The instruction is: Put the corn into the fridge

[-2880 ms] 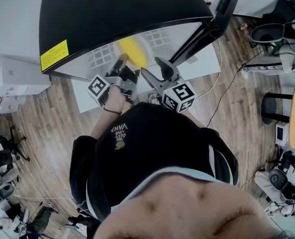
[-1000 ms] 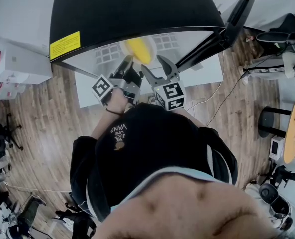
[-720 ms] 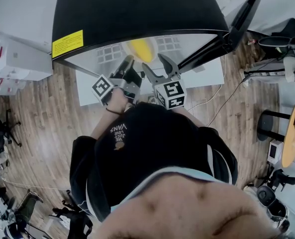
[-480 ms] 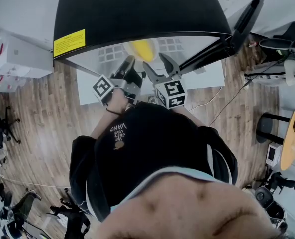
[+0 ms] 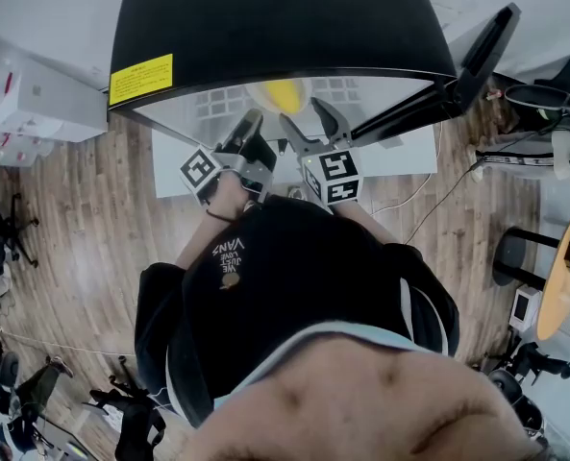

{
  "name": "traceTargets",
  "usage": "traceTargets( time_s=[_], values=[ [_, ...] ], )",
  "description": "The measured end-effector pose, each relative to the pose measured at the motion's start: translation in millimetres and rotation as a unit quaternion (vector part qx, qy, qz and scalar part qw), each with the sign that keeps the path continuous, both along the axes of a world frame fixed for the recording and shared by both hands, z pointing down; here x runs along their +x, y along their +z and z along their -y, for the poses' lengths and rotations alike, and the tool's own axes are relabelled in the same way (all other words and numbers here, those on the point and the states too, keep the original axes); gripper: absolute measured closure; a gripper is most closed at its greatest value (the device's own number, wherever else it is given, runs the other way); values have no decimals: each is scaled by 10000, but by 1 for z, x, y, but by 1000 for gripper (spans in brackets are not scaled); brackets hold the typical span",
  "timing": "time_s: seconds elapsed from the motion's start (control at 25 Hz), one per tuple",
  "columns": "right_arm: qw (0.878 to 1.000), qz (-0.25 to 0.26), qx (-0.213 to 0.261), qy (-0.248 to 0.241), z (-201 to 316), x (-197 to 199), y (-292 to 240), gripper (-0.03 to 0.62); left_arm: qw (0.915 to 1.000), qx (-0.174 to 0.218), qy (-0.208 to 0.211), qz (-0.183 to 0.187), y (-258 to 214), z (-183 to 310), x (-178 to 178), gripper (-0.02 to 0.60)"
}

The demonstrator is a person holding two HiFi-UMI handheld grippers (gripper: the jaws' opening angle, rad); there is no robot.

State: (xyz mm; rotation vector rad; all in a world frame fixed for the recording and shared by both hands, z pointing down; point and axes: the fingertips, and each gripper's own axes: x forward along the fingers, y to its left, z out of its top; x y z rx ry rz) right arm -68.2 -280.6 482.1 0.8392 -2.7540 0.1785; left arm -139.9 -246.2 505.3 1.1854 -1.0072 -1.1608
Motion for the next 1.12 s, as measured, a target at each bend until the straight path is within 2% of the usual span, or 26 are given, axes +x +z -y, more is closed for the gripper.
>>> traceTargets(
  time_s=[0.68, 1.12],
  values=[
    [10000, -36, 13, -86, 12, -8, 1, 324, 9998, 66, -165, 6, -2, -4, -6, 508],
    [9999, -30, 28, -97, 15, -15, -1, 324, 9988, 242, -119, 400, -11, -13, -11, 508]
  ],
)
